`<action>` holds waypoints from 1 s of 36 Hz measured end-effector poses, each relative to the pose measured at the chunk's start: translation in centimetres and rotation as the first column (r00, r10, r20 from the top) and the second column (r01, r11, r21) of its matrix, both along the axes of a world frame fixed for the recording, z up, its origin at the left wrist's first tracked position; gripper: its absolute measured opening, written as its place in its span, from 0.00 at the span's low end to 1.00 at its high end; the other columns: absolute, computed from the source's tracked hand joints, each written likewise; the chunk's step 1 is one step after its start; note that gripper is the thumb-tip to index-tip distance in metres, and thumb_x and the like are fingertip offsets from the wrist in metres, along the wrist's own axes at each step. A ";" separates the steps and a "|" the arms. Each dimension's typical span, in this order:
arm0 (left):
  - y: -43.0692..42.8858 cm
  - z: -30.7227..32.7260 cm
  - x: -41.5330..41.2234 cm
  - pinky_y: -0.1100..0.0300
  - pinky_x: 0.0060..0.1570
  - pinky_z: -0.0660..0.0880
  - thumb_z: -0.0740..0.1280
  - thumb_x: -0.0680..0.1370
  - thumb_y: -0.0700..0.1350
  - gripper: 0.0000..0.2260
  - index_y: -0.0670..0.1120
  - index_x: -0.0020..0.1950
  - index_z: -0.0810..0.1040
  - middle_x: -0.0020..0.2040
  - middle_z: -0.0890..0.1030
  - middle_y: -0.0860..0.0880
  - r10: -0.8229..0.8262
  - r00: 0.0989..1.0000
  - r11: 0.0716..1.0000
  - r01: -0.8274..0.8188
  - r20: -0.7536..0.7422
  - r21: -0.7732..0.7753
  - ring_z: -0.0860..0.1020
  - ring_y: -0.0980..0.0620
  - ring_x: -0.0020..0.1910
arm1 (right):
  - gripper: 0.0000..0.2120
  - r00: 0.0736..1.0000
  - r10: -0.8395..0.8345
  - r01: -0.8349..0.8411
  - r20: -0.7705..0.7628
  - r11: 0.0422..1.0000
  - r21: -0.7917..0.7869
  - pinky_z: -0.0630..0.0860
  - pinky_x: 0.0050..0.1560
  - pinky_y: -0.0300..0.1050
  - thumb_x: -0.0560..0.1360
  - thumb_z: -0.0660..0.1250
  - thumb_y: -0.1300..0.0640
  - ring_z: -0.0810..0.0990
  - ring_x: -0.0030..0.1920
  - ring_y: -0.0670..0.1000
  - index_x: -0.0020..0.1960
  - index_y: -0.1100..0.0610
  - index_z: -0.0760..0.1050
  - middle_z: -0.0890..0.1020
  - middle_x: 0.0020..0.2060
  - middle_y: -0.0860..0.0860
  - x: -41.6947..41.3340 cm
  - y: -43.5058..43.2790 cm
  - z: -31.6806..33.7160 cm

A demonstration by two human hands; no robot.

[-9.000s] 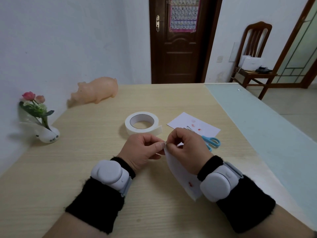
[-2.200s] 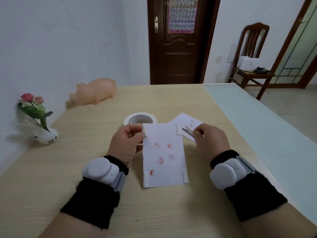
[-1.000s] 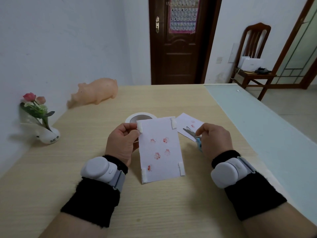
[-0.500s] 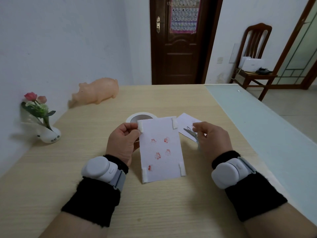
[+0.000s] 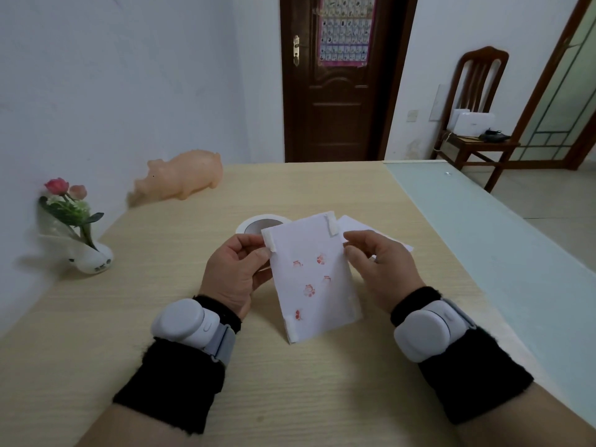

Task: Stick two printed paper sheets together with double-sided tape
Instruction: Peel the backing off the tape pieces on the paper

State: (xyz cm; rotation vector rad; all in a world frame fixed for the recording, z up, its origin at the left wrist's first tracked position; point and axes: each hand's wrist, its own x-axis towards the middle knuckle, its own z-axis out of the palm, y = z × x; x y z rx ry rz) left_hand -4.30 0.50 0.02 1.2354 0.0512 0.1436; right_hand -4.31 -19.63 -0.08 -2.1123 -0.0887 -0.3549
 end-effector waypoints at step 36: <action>-0.5 -0.6 -0.4 0.64 0.33 0.72 0.72 0.71 0.44 0.06 0.46 0.34 0.80 0.32 0.80 0.51 -0.236 0.964 0.823 0.266 -0.124 0.502 0.76 0.55 0.31 | 0.04 0.979 0.190 -0.171 0.067 0.959 -0.225 0.68 0.48 0.39 0.70 0.72 0.55 0.73 0.47 0.45 0.40 0.46 0.80 0.80 0.37 0.41 -0.8 1.2 0.6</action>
